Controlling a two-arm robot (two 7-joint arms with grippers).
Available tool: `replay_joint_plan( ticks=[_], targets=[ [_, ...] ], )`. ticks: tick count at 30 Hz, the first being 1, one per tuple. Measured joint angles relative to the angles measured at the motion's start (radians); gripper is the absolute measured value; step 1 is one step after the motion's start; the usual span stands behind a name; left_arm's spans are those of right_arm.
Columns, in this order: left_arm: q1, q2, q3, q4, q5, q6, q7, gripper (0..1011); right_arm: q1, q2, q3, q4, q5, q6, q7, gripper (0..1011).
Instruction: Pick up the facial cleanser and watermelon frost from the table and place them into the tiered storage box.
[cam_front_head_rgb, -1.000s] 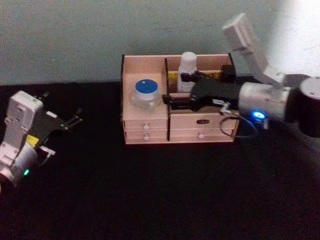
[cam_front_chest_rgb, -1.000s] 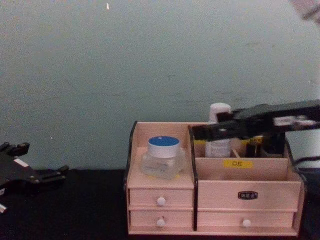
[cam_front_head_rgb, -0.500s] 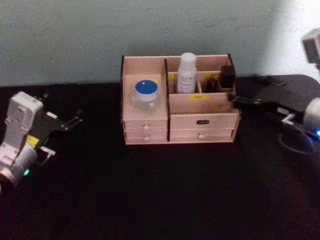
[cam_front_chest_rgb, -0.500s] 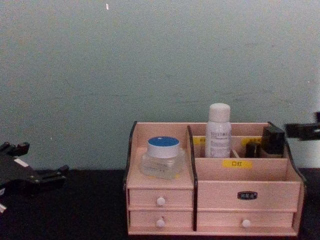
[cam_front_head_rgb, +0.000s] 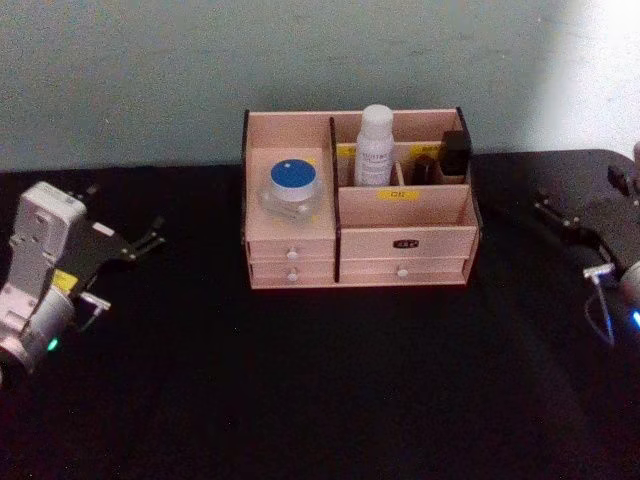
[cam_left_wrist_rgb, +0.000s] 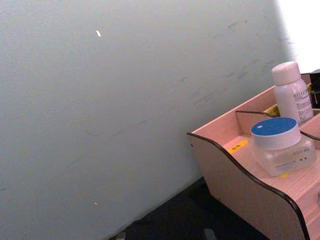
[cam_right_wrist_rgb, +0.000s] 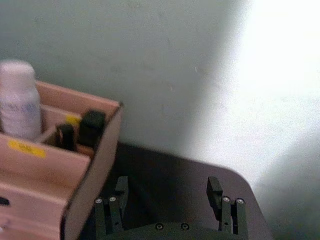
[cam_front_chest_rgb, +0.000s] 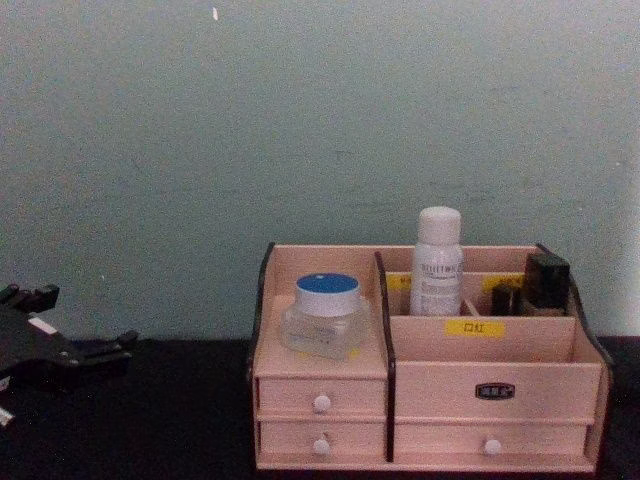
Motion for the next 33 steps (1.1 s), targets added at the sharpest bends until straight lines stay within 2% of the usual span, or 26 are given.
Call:
replay_joint_plan(
  ticks=[7,13,33],
  targets=[
    [0.0,0.0,0.0,0.0,0.0,0.0,0.0,1001,0.014,-0.055,-0.024,0.085,-0.052,0.0,-0.026,1003],
    [0.0,0.0,0.0,0.0,0.0,0.0,0.0,1001,0.026,-0.078,-0.019,0.119,-0.054,0.006,-0.013,1002],
    [0.0,0.0,0.0,0.0,0.0,0.0,0.0,1001,0.024,-0.076,-0.022,0.116,-0.057,0.006,-0.018,1003]
  ],
)
